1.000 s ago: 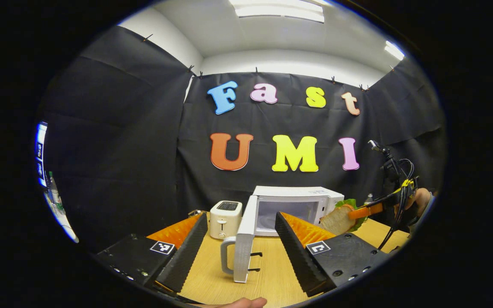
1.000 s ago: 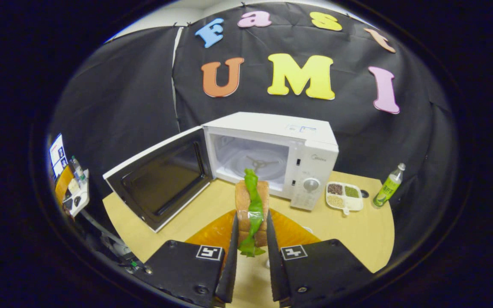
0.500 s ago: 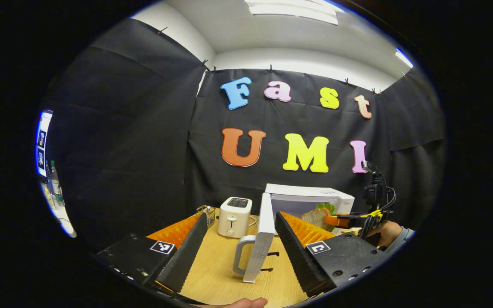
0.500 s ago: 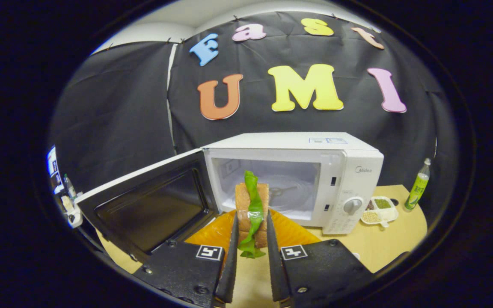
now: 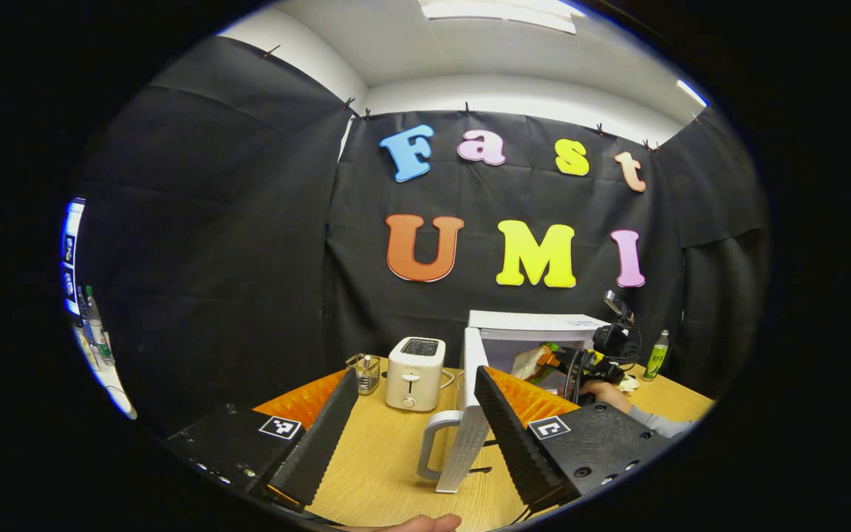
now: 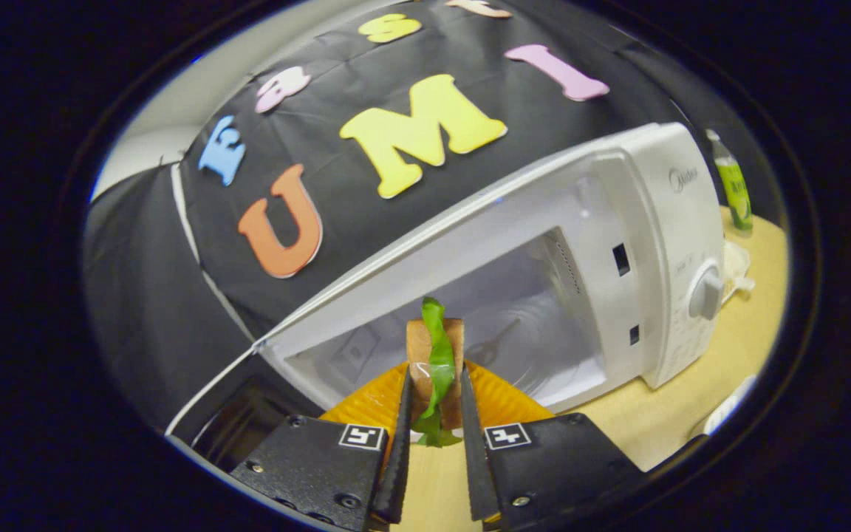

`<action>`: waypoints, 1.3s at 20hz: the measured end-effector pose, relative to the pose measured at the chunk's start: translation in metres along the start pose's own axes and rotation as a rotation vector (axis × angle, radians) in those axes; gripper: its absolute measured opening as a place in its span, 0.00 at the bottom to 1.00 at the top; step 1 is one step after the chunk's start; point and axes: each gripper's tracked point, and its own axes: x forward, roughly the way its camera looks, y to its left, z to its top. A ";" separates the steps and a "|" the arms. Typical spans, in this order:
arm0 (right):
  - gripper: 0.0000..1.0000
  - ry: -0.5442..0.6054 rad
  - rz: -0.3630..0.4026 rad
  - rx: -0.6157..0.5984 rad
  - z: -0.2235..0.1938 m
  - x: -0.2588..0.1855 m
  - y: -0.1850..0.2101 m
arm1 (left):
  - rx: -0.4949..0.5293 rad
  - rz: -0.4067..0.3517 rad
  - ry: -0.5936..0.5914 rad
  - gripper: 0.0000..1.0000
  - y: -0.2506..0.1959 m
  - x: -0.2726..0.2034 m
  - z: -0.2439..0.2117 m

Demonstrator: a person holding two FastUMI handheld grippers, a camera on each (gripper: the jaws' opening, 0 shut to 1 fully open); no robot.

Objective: Open the microwave oven with the left hand, put the food in, and close the microwave oven.

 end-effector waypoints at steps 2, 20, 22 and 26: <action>0.36 -0.057 -0.054 0.119 0.004 0.024 -0.008 | 0.001 0.023 0.015 0.95 0.006 0.004 -0.002; 0.41 -0.115 -0.279 0.220 -0.035 0.066 -0.044 | 0.034 0.066 0.054 0.95 0.019 -0.004 -0.014; 0.36 -0.086 -0.294 0.137 -0.038 0.065 -0.049 | 0.028 0.073 0.057 0.95 0.021 -0.007 -0.016; 0.66 -0.038 -0.436 -0.123 -0.032 0.055 -0.073 | 0.037 0.071 0.059 0.95 0.019 -0.017 -0.015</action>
